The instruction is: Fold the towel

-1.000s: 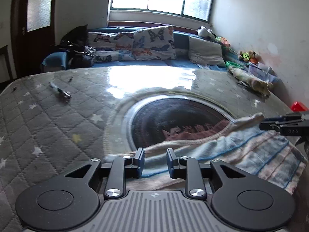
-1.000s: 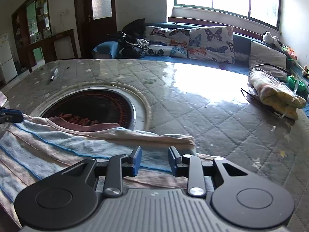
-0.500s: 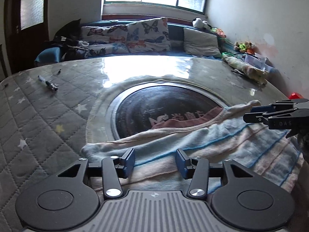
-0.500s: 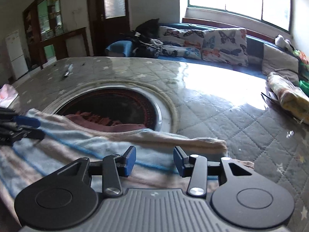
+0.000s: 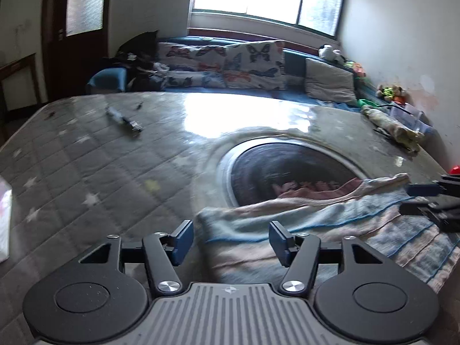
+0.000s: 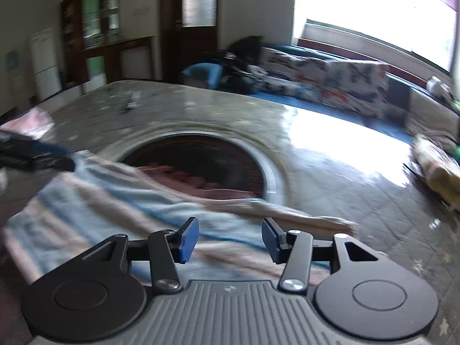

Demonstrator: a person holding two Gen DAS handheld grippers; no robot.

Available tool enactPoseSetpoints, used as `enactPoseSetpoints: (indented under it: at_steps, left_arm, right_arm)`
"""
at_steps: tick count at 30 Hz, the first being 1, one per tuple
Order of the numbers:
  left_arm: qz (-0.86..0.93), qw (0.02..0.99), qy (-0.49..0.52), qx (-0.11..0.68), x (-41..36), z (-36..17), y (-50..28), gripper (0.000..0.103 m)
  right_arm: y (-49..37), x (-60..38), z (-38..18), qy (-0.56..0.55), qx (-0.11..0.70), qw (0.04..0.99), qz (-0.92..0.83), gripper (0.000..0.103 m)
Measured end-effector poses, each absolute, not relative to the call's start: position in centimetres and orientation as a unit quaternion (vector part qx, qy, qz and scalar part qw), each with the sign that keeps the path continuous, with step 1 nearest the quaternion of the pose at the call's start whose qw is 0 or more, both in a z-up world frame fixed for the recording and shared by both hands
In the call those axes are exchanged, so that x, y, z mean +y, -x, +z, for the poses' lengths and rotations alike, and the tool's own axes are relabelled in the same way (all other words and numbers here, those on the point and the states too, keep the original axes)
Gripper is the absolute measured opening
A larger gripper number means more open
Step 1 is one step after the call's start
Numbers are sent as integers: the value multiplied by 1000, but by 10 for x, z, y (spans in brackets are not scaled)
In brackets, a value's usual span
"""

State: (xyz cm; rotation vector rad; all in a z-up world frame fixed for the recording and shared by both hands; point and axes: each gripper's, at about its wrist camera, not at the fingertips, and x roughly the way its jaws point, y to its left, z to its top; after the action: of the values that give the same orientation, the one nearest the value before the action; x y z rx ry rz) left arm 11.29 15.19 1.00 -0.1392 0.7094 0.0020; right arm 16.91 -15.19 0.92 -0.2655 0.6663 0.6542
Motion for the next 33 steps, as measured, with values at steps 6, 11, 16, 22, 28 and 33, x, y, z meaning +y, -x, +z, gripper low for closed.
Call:
enactPoseSetpoints:
  at_steps: [6,11,16,22,28,33]
  left_arm:
    - [22,933,81,350,165,7,-101,80]
    - [23,936,80,343,168,10,-96,96]
    - [23,934,83,346,172,10,-98,103]
    - [21,930,104,352,179,8,-98,103]
    - [5,927,116,357,183,6,-93,103]
    - [-8,923,127,363,180,3,-94,103]
  right_arm:
    - [-124,-110,16,169,302,856,385,56]
    - [-86,-70,13,200,288,829,436,57]
    - [-55,-37,7,235,274,801,477,57]
    - [-21,-1,0,278,257,768,517,55]
    - [-6,19,-14,316,254,758,511,40]
    - [-5,18,-16,311,252,769,499,22]
